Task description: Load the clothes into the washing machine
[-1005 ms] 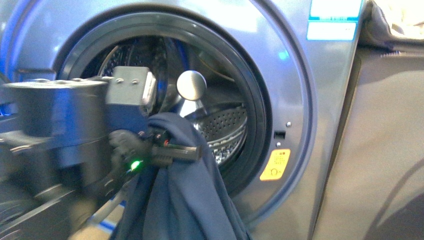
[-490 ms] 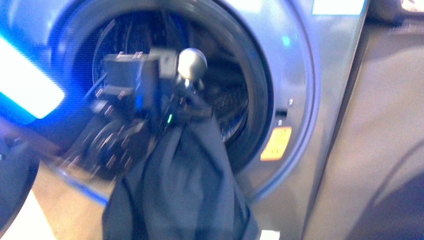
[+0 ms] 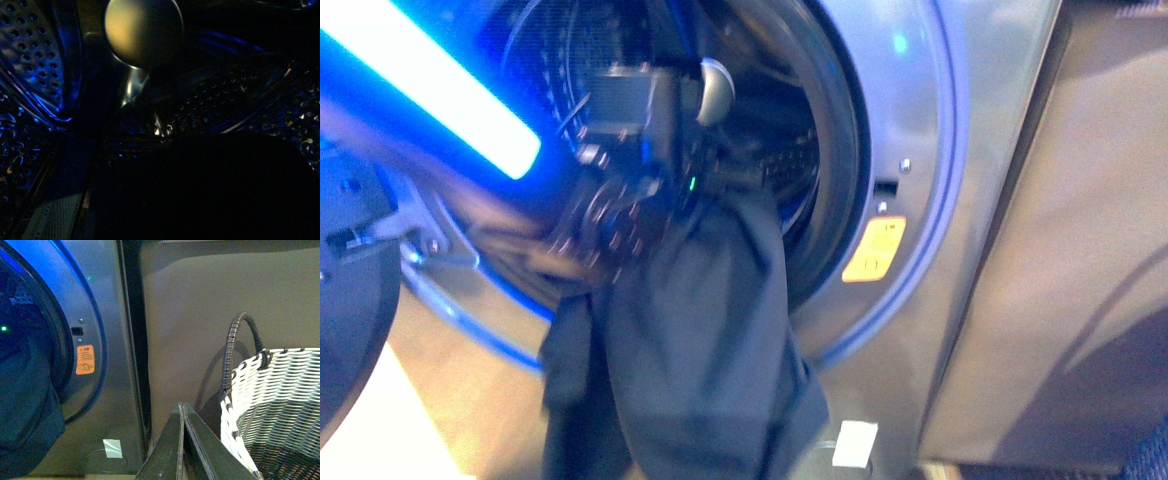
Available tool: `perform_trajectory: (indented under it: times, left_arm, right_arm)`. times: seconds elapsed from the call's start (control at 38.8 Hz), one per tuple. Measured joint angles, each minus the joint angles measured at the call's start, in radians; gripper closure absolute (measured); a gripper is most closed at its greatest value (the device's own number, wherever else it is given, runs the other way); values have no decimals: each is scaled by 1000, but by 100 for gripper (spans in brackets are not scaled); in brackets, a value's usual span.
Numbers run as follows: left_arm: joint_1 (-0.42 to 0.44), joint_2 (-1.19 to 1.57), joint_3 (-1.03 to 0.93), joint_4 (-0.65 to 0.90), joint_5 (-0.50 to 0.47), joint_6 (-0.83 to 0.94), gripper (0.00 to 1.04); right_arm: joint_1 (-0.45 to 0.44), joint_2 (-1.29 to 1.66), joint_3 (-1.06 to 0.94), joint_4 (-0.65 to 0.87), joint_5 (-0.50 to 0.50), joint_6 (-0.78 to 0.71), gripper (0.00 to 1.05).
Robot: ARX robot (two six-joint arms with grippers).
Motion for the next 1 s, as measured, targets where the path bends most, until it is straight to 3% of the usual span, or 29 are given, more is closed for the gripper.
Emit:
perform_trajectory:
  times: [0.49,0.8,1.0]
  left_arm:
    - [16,168,383,-218,5,3,98]
    - [35,379,811,-468,4,3,98]
    - [53,480,988,-559,-25,24,98]
  right_arm:
    - [0,0,0,0,0,0,102]
    - [0,0,0,0,0,0,102]
    - [0,0,0,0,0,0,102]
